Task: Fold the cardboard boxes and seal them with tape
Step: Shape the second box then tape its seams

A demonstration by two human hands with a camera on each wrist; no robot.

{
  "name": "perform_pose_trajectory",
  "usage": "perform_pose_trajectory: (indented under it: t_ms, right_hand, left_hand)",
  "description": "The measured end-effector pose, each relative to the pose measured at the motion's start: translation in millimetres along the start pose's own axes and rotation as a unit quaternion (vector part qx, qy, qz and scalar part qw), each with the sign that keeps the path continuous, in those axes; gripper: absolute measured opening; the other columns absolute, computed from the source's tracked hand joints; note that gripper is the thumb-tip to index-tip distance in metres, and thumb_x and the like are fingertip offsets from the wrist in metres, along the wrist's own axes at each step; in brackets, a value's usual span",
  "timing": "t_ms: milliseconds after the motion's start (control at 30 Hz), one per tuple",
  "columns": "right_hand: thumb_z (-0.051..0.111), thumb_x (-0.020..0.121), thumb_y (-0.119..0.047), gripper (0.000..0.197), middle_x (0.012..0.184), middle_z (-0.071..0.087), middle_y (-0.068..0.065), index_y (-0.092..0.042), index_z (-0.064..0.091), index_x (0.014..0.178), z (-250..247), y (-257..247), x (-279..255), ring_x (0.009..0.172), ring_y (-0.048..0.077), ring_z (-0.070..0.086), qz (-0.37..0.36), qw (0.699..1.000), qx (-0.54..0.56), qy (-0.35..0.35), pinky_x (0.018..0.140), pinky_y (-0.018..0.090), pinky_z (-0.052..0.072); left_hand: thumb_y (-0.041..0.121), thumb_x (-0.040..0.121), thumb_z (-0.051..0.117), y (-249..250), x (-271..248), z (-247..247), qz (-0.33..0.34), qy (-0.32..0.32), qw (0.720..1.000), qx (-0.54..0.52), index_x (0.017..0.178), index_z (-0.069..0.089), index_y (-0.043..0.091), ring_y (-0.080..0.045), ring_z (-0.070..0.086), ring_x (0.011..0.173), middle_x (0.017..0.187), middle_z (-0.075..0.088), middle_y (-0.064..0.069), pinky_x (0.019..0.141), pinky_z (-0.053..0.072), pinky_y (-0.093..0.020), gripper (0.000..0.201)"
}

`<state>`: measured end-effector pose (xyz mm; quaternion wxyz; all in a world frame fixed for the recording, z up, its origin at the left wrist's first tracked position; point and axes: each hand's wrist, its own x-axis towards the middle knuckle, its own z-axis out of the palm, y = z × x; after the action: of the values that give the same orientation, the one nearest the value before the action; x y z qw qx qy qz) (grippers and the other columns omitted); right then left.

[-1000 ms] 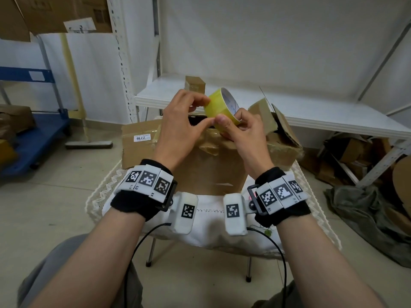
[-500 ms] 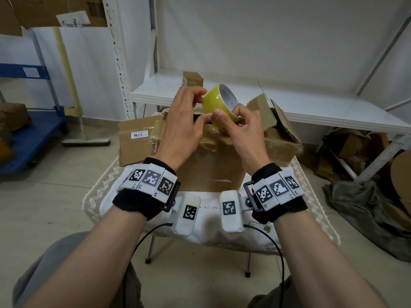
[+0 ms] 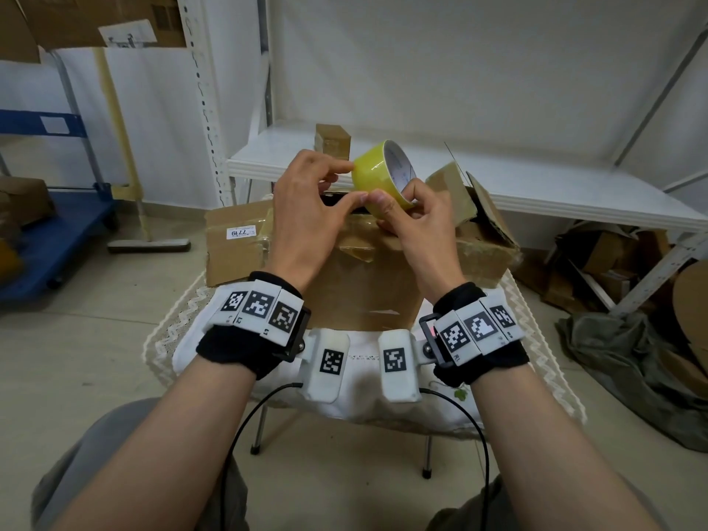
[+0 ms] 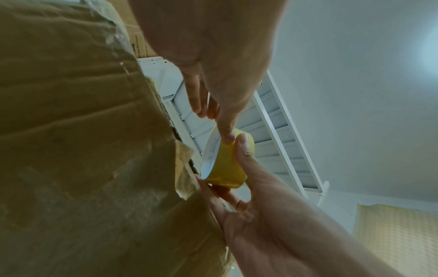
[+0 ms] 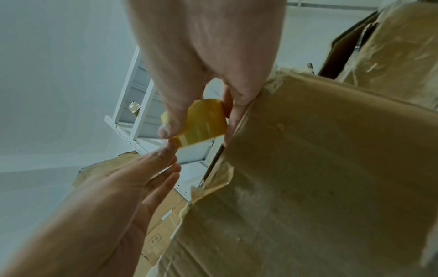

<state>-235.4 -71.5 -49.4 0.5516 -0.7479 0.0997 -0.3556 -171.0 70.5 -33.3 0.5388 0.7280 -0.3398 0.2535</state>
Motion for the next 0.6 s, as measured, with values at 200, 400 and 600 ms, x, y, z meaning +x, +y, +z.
perform_pose_trajectory:
  t_ms: [200,400,600]
  right_hand:
    - [0.076,0.07,-0.068,0.052,0.114,0.048,0.018,-0.021,0.054,0.072,-1.6,-1.9,-2.4,0.1,0.04,0.063,-0.012,1.0,-0.014,-0.003,0.084,0.055,0.057]
    - [0.078,0.076,-0.057,0.036,0.116,0.048,0.015,-0.032,0.053,0.067,-2.2,-5.5,-5.7,0.104,0.03,0.058,-0.017,0.999,-0.045,-0.014,0.093,0.05,0.054]
    - [0.077,0.073,-0.06,0.034,0.112,0.048,0.012,-0.037,0.053,0.065,-3.2,-7.4,-6.3,0.104,0.027,0.059,-0.029,0.998,-0.059,-0.019,0.092,0.049,0.055]
  left_hand:
    - [0.029,0.089,0.073,-0.6,6.1,-13.8,-0.024,0.015,1.0,-0.004,0.099,0.077,0.017,-0.002,0.066,0.089,0.097,0.071,0.009,0.086,0.055,-0.024,0.016]
    - [0.026,0.084,0.079,-1.8,9.7,-24.6,-0.073,-0.025,0.997,-0.024,0.093,0.078,0.017,-0.004,0.068,0.088,0.091,0.074,0.008,0.089,0.056,-0.029,0.013]
    - [0.025,0.083,0.079,-3.6,9.6,-24.3,-0.102,-0.025,0.994,-0.032,0.092,0.079,0.019,0.001,0.068,0.081,0.086,0.075,0.008,0.08,0.054,-0.014,0.01]
